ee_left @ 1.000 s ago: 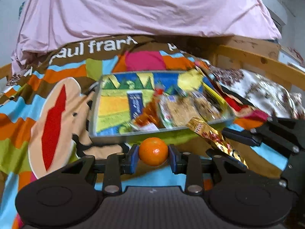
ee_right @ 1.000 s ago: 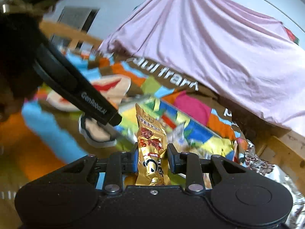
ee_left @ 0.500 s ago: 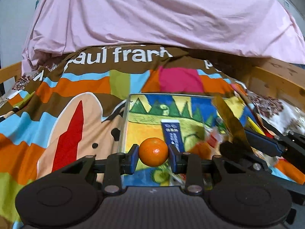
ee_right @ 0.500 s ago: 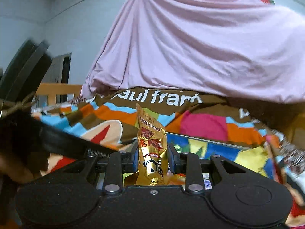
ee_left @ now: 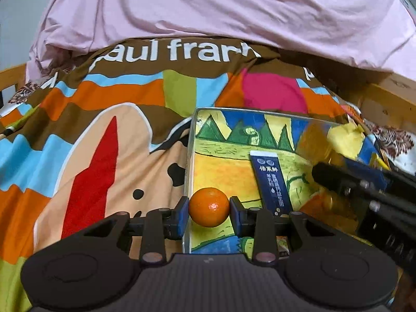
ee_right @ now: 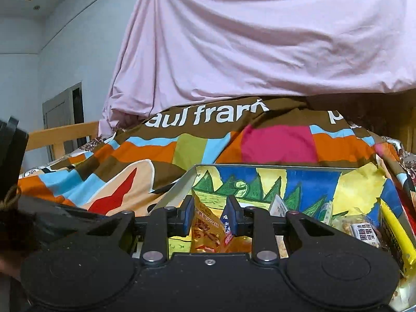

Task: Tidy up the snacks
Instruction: 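Carry the mandarin over the tray with the left gripper while the right carries the gold bag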

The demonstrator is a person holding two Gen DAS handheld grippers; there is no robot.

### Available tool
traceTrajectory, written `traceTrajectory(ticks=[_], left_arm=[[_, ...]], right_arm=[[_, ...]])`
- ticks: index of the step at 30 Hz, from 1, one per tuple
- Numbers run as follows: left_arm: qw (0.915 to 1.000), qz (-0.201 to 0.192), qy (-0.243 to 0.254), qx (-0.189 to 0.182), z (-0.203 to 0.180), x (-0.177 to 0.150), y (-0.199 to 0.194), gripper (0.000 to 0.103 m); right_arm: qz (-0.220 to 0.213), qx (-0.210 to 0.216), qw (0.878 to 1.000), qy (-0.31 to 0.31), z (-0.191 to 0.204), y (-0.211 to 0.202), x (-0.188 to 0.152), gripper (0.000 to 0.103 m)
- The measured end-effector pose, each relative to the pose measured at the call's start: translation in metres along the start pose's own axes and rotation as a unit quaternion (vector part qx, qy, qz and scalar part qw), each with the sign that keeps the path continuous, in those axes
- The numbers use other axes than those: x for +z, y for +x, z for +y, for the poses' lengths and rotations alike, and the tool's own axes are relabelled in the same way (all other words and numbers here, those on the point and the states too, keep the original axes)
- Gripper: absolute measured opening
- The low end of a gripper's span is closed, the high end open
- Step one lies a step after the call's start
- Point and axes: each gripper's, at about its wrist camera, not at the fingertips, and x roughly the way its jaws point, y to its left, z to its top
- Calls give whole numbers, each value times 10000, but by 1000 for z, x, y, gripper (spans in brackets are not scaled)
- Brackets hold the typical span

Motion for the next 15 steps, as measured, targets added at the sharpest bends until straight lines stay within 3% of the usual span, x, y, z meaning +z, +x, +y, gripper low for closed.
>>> traceTrajectory(ticks=[15], left_arm=[[9996, 252, 125, -11, -7, -13, 7, 38]], right_arm=[[73, 42, 10000, 53, -2, 0, 0, 32]])
